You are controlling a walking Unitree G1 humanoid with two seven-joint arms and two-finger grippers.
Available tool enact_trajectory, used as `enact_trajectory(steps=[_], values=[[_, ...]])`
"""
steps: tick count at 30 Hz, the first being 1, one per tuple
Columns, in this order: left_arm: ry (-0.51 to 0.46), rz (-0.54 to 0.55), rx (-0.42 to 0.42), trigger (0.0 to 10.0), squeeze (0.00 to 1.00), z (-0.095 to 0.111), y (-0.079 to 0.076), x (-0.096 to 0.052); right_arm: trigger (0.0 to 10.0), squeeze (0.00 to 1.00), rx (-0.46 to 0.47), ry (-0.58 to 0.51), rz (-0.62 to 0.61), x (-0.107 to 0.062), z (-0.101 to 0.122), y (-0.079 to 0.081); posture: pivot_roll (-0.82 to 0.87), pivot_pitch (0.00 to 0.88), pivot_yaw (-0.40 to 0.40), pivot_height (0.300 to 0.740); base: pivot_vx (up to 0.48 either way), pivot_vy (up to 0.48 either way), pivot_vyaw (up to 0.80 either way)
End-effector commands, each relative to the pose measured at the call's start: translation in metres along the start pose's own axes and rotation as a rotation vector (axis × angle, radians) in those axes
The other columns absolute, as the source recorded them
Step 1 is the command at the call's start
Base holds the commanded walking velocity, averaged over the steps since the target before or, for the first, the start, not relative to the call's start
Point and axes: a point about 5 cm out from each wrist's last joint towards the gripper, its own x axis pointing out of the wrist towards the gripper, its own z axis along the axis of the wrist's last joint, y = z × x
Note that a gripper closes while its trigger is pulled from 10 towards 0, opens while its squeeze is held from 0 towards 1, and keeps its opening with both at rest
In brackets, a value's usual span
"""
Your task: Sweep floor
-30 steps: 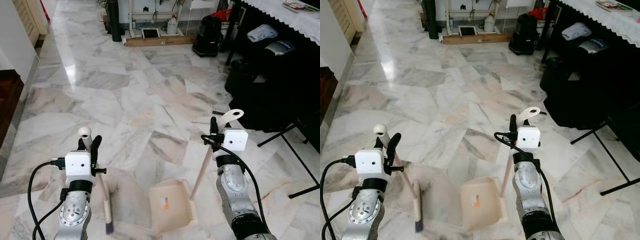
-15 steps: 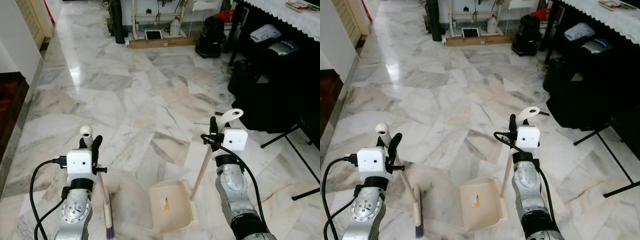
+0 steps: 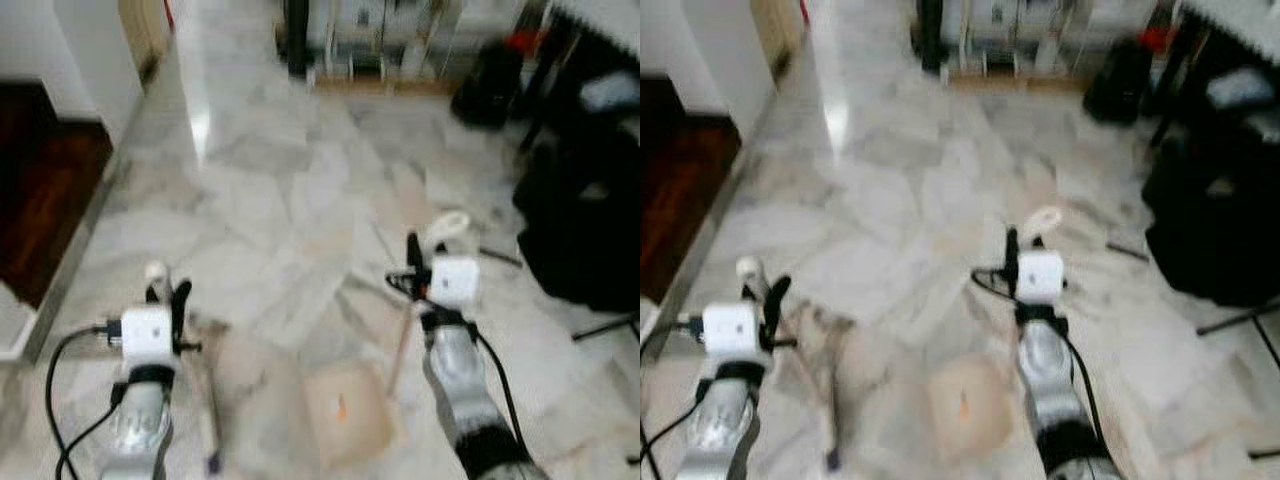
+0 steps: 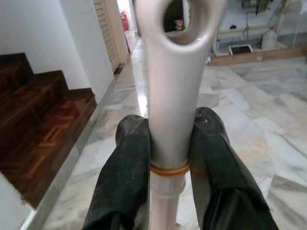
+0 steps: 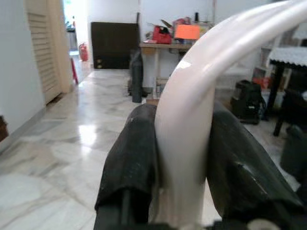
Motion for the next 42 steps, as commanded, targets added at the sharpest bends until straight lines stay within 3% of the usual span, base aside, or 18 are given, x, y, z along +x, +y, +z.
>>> enact_trajectory(steps=[1, 20, 26, 42], values=[[-0.04, -0.022, -0.009, 10.0, 0.0, 0.008, -0.009, 0.003, 10.0, 0.0, -0.031, -0.039, -0.031, 0.003, 0.007, -0.013, 0.02, 0.086, -0.042, 0.74, 0.364, 0.0, 0.0], [-0.048, -0.025, -0.01, 10.0, 0.0, 0.008, -0.009, 0.005, 10.0, 0.0, -0.064, -0.048, 0.03, 0.003, 0.008, -0.001, 0.01, 0.065, -0.048, 0.74, 0.364, 0.0, 0.12], [-0.044, -0.035, -0.012, 10.0, 0.0, 0.006, -0.01, 0.003, 10.0, 0.0, -0.06, -0.042, 0.036, 0.002, 0.007, -0.001, 0.01, 0.055, -0.049, 0.74, 0.364, 0.0, 0.67], [-0.048, -0.038, -0.015, 10.0, 0.0, 0.007, -0.012, 0.004, 10.0, 0.0, -0.035, -0.046, 0.028, 0.004, 0.008, -0.001, 0.01, 0.048, -0.052, 0.74, 0.365, 0.0, 0.0]])
